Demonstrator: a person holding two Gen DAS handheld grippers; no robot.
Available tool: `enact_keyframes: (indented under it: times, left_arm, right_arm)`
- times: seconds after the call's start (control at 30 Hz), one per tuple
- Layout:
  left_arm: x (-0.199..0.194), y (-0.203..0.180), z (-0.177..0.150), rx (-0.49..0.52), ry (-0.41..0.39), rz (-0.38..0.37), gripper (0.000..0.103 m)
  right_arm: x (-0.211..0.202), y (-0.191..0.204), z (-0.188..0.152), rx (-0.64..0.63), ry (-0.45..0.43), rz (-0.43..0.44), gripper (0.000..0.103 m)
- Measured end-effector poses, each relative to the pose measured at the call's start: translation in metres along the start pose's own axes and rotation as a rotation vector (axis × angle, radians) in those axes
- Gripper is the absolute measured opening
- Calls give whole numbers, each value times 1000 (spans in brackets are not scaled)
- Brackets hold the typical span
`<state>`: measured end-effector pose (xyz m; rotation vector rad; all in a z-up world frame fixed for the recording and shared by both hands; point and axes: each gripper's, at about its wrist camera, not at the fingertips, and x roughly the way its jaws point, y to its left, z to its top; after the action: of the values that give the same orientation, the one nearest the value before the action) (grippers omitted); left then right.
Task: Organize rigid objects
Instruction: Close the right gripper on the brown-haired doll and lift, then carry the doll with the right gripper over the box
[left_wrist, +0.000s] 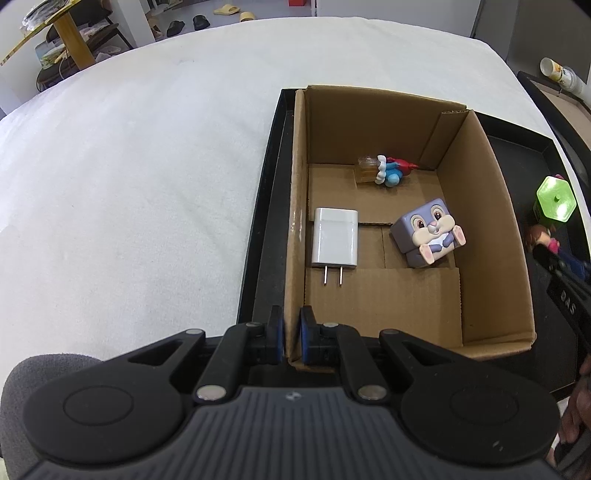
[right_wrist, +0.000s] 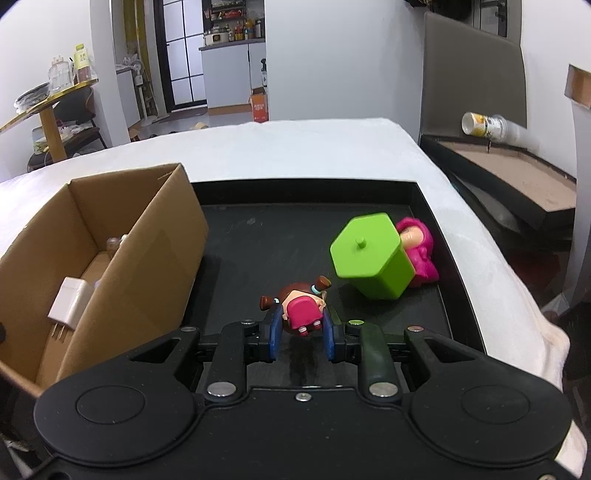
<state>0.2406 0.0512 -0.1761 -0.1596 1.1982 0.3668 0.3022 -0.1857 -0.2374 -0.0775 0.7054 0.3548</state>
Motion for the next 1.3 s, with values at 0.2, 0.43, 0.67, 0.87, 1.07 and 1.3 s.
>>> enact_keyframes:
  times: [0.2, 0.43, 0.67, 0.87, 1.07, 1.3]
  left_arm:
    - [0, 0, -1, -3, -1, 3, 8]
    - [0, 1, 0, -5, 2, 1, 8]
    - [0, 0, 0, -4, 1, -2, 8]
    - [1, 0, -1, -6, 2, -3, 8]
    - [2, 0, 0, -10, 4, -7, 9]
    - [3, -1, 0, -11, 6, -3, 9]
  right_arm:
    - [1, -7, -13, 91, 108, 5, 23]
    - [8, -10, -19, 108, 149, 11, 26]
    - [9, -5, -23, 87, 151, 24, 42]
    - [9, -11, -21, 157, 123, 51, 55]
    - [19, -18, -18, 218, 107, 47, 59]
    - [29, -4, -15, 155, 113, -6, 56]
